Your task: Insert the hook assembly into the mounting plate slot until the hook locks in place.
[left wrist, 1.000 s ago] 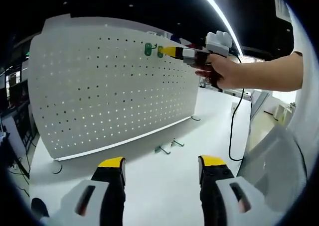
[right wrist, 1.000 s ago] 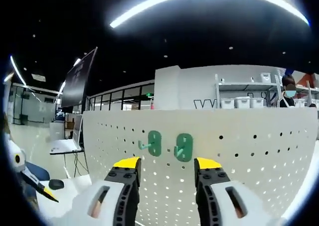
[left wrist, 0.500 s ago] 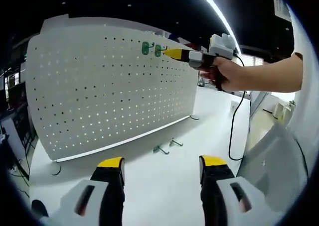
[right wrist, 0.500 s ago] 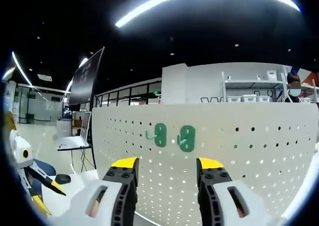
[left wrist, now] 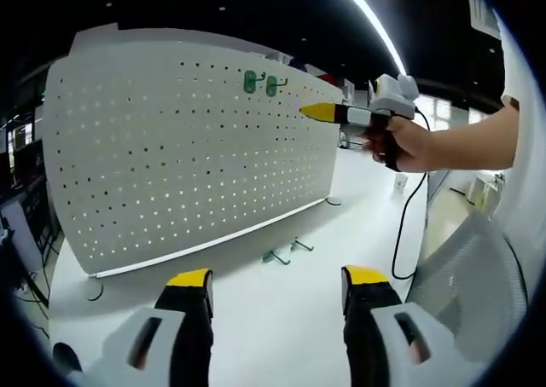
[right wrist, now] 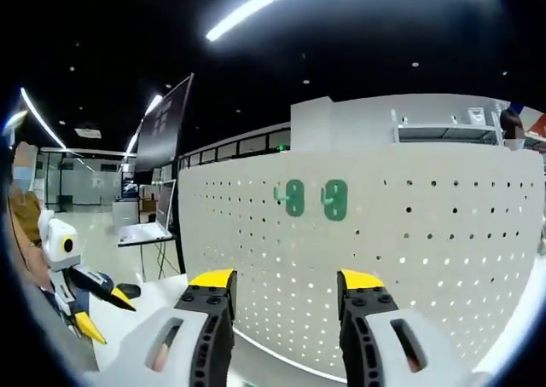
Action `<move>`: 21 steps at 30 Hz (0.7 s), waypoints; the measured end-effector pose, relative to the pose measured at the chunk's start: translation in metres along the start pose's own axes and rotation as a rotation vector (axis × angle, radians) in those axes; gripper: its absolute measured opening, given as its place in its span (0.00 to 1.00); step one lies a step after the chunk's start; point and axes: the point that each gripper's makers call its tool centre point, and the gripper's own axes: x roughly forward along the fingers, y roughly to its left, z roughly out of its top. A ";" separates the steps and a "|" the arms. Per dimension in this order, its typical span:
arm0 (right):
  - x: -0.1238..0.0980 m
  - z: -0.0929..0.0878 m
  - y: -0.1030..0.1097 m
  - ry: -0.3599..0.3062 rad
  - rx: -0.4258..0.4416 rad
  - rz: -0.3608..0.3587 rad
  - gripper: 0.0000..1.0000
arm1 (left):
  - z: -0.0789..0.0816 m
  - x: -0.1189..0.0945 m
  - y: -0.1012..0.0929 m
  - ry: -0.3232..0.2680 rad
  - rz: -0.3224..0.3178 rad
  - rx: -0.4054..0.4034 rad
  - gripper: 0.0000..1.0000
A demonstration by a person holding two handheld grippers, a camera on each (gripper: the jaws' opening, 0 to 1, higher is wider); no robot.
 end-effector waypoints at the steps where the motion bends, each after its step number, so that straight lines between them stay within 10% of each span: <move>1: -0.002 -0.001 0.000 0.002 0.000 0.002 0.46 | 0.000 0.000 0.000 -0.001 -0.001 0.002 0.63; 21: -0.042 -0.044 0.007 0.097 0.048 0.050 0.51 | -0.004 0.000 0.002 0.011 -0.004 -0.001 0.64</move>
